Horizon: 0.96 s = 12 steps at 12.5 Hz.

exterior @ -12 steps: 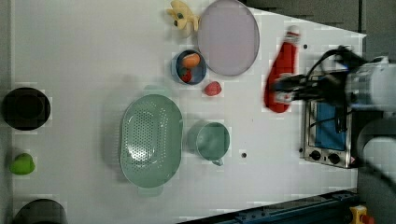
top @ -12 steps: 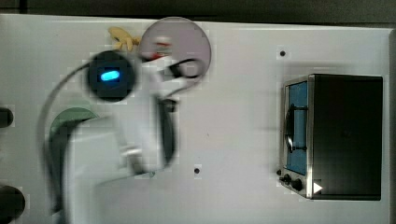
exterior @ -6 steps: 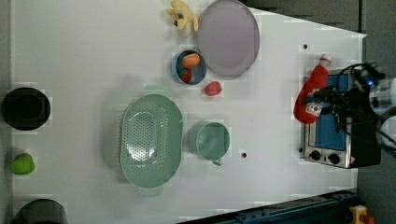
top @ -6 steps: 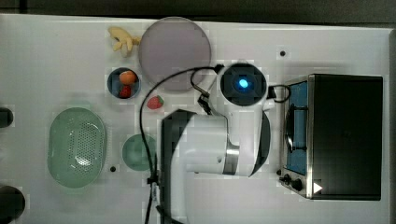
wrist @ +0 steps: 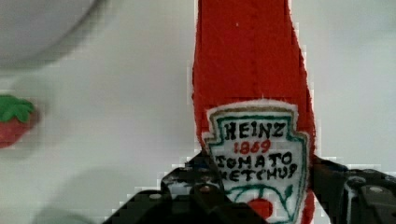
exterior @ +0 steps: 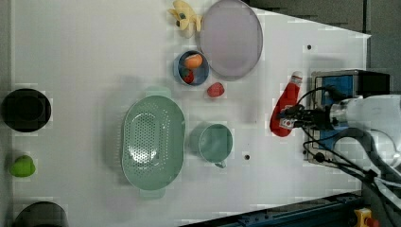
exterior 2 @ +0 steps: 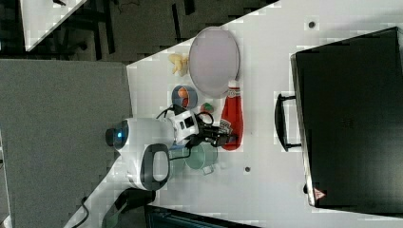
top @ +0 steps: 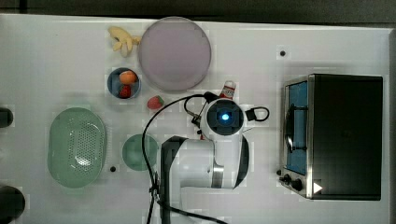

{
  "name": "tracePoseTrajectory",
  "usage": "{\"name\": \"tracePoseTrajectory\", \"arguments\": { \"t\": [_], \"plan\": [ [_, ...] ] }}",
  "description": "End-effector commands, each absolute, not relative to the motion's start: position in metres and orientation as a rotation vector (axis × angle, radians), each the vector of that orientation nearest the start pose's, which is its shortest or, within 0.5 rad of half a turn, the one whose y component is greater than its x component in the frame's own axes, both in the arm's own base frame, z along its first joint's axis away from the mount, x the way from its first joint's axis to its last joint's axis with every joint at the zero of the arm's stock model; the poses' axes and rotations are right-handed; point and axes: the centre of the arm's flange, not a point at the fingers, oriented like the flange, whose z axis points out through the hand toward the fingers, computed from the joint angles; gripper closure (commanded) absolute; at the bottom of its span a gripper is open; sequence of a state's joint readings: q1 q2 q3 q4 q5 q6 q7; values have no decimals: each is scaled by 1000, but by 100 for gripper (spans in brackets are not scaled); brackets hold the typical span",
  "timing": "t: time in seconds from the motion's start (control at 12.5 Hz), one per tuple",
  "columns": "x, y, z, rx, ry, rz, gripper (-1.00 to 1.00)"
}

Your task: Pick ketchup from strainer and place it on the table

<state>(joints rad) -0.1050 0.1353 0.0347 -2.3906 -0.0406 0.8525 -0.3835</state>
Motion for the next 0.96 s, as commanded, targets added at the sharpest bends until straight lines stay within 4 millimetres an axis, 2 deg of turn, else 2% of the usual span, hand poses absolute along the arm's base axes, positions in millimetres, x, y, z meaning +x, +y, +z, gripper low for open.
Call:
{"name": "tracePoseTrajectory", "arguments": {
  "t": [0.08, 0.24, 0.32, 0.4, 0.56, 0.72, 0.96],
  "plan": [
    [495, -16, 232, -3111, 569, 119, -24],
    [495, -16, 212, -3107, 568, 110, -65],
    [497, -15, 212, -3106, 566, 98, -87],
    [500, -16, 221, -3105, 568, 76, -100],
    [515, -16, 261, -3097, 572, -33, -100],
    [532, -13, 317, -3071, 634, -122, -100],
    [550, -6, 412, -2997, 939, -97, -100]
  ]
}}
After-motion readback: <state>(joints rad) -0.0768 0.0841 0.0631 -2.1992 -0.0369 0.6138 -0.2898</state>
